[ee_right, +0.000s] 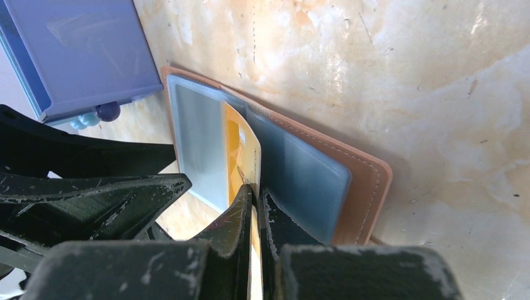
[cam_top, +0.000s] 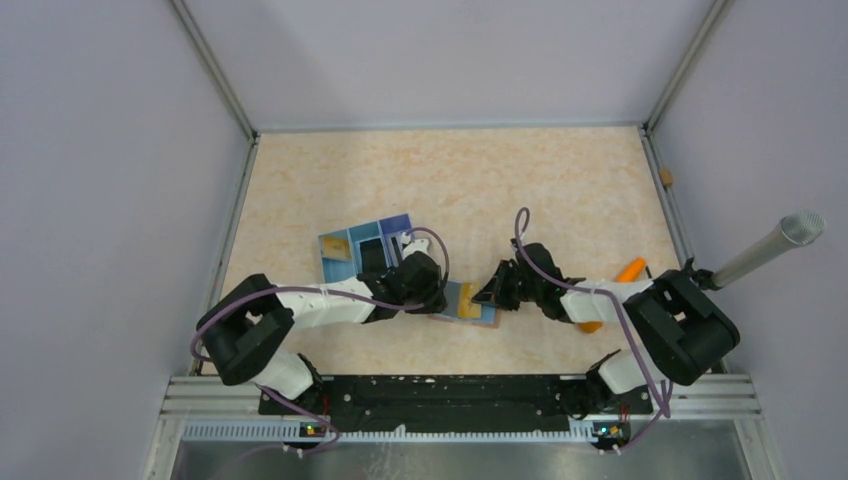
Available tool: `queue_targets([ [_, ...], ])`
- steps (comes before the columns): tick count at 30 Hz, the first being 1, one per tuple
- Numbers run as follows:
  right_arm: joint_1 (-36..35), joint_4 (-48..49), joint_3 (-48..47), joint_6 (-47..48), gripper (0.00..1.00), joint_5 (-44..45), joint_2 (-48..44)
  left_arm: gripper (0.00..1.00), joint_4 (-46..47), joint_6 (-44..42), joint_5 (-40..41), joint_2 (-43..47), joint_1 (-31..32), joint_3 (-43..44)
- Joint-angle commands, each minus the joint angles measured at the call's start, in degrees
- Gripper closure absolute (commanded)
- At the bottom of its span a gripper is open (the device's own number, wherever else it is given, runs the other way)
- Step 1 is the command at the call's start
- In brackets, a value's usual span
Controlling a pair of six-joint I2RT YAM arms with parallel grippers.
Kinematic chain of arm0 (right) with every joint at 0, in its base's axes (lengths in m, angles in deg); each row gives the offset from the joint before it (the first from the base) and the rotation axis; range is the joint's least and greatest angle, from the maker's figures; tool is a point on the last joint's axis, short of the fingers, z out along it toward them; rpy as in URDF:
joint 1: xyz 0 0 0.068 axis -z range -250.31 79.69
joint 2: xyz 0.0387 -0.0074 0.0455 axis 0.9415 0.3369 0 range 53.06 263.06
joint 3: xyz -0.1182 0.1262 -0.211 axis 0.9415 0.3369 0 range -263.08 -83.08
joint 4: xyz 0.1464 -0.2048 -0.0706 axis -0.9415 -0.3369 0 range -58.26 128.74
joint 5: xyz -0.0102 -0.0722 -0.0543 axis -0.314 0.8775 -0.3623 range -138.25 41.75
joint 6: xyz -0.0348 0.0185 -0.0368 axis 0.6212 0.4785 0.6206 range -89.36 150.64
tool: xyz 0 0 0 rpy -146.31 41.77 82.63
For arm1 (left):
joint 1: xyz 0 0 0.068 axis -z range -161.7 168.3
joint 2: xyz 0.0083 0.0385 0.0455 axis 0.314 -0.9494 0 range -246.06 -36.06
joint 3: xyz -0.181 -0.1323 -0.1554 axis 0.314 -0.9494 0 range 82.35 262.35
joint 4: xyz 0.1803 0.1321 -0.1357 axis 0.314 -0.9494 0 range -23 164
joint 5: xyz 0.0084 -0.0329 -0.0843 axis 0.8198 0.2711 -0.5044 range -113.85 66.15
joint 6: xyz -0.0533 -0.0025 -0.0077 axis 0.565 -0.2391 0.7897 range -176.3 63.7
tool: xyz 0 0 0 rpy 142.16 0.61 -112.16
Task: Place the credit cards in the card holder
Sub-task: Insert the credit card into the card holder.
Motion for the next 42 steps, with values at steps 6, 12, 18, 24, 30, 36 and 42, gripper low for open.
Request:
queue_targets([
  [6, -5.6, -1.6, -1.2, -1.9, 1.00, 9.5, 4.0, 0.57, 1.6, 1.0, -2.4, -2.7, 0.2, -2.1],
  [12, -9.0, -2.4, -4.1, -3.3, 1.00, 12.7, 5.7, 0.58, 3.4, 1.8, -3.4, -2.3, 0.2, -3.1],
  [18, -9.1, -12.0, -6.3, -0.3, 0.71, 17.7, 0.9, 0.59, 3.1, 2.2, -2.8, -2.2, 0.2, -3.6],
  [24, -9.1, -22.2, -10.5, 4.7, 0.55, 22.2, -4.3, 0.59, 3.5, 2.2, -3.1, -0.8, 0.2, -3.5],
  [30, -9.1, -23.6, -11.4, 6.7, 0.52, 22.2, -4.6, 0.56, 3.5, 1.8, -3.0, 0.7, 0.2, -2.4],
  [36, -9.1, -21.0, -11.0, 6.6, 0.57, 19.7, -2.0, 0.56, 7.5, 1.3, -4.0, -2.2, 0.2, -1.3],
  [42, -10.3, -18.1, -12.2, 6.6, 0.65, 17.5, -1.1, 0.63, 11.9, 1.0, -6.1, -5.1, 0.2, -1.2],
])
